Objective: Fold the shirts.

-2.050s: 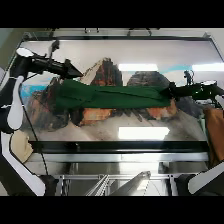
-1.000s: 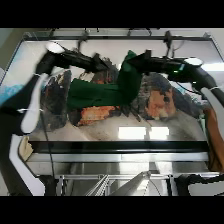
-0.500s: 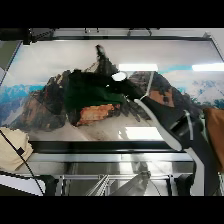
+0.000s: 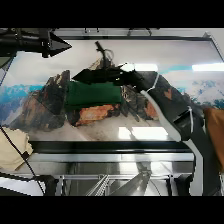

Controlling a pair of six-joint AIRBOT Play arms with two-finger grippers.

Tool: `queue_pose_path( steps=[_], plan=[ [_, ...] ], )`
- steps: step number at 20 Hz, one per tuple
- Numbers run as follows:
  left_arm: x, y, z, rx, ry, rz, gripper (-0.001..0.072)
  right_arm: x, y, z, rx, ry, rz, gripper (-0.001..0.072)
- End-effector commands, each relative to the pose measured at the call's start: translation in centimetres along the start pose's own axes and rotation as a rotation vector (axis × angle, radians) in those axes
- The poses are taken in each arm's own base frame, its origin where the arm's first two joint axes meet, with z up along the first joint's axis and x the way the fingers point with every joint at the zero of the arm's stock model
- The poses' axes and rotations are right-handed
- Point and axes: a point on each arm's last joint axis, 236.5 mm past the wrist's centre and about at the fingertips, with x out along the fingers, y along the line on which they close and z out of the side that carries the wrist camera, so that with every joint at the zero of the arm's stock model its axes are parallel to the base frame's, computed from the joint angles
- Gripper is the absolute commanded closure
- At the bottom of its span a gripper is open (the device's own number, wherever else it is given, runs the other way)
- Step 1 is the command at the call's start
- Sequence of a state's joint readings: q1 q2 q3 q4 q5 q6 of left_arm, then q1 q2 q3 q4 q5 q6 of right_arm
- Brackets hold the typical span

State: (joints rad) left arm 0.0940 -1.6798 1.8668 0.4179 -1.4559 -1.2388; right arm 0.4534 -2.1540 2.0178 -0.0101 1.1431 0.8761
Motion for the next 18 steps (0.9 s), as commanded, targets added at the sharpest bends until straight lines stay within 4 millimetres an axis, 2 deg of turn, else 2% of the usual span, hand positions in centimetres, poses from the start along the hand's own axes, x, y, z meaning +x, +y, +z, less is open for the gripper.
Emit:
queue_pose_path(
  steps=[1,3,4,5,6,8,9,10,11,12,14,18],
  plan=[
    [1.7,-1.5,-2.8,0.008,0.116,-0.042,0.0687,-10.0,1.1,-0.5,0.144,0.101,0.091,0.0694],
    [2.0,-1.5,-4.6,0.017,0.189,-0.028,0.0687,-14.8,-1.0,-0.7,0.184,0.106,-0.029,0.0694],
    [2.3,-1.1,-5.4,0.025,0.224,-0.003,0.0687,-16.7,-2.7,-1.3,0.193,0.111,-0.130,0.0693],
    [2.7,-0.6,-6.1,0.035,0.255,0.028,0.0687,-18.5,-5.1,-1.8,0.204,0.113,-0.259,0.0693],
    [2.9,-0.1,-6.6,0.043,0.275,0.057,0.0687,-20.7,-8.2,-2.3,0.215,0.115,-0.426,0.0693],
    [3.7,0.0,-7.1,0.059,0.296,0.079,0.0686,-23.5,-13.0,-2.5,0.239,0.093,-0.646,0.0690],
    [4.1,-0.3,-7.2,0.064,0.301,0.074,0.0686,-24.1,-14.5,-2.2,0.243,0.063,-0.700,0.0627],
    [4.4,-0.5,-7.4,0.078,0.307,0.069,0.0686,-24.2,-15.8,-1.6,0.236,0.027,-0.726,0.0392],
    [4.4,-0.5,-7.3,0.089,0.305,0.068,0.0686,-24.1,-17.0,-1.2,0.234,-0.005,-0.743,0.0200],
    [4.4,-0.5,-7.3,0.092,0.305,0.068,0.0686,-24.0,-18.1,-1.2,0.237,-0.025,-0.758,0.0078],
    [4.3,-0.4,-7.3,0.094,0.305,0.068,0.0686,-23.2,-20.2,-2.2,0.259,-0.025,-0.767,0.0057],
    [3.9,0.1,-7.0,0.120,0.296,0.068,0.0686,-19.6,-22.4,-4.7,0.378,-0.031,-0.670,0.0057]
  ],
)
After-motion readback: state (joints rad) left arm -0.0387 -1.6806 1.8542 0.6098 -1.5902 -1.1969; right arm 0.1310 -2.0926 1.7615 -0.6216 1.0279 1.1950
